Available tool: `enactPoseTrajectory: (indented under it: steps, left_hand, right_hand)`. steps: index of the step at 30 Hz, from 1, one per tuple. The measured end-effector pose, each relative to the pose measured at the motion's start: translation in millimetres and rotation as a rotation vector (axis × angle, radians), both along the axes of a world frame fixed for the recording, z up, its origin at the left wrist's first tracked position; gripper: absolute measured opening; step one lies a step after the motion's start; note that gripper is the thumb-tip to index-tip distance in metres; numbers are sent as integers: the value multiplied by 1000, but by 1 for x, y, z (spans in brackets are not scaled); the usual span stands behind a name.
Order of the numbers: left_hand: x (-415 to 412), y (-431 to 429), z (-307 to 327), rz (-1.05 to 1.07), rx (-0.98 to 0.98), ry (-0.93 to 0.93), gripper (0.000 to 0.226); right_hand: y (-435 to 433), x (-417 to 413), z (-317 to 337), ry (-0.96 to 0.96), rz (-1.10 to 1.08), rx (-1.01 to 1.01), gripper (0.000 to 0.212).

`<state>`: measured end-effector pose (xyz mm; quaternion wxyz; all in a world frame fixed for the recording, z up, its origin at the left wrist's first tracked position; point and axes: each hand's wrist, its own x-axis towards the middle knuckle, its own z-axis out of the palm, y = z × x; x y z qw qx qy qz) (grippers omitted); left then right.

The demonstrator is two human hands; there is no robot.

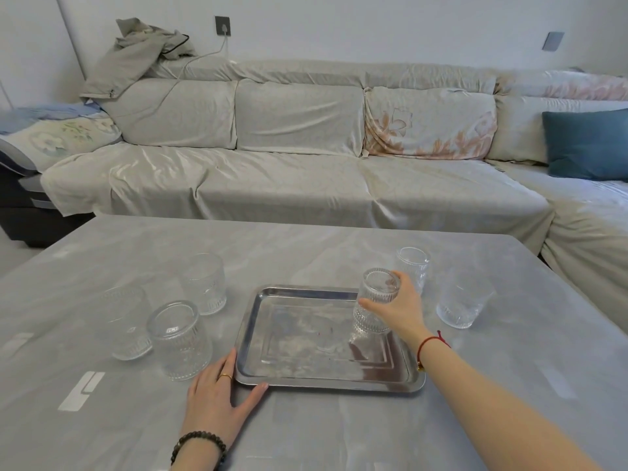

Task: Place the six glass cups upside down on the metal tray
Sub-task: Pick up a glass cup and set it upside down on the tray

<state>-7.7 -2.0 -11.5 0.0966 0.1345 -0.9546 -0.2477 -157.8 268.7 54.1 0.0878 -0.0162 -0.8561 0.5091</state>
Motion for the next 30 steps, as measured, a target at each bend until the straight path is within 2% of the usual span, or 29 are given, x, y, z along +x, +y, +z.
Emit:
enactPoseTrajectory:
  steps: [5,11,20,30]
  left_hand:
    - [0,-1,0,4,2,-5,86]
    - [0,0,1,-1,-22,1,85]
    - [1,0,2,-14,-21,20,83]
    - [2,0,4,-23,-15,19,82]
  right_hand:
    - [3,0,0,-29,27,11,87]
    - [14,14,-5,-105,87,12,108]
    - [11,23,-14,-91,82,65,89]
    - [8,22,-14,-101,75,106,85]
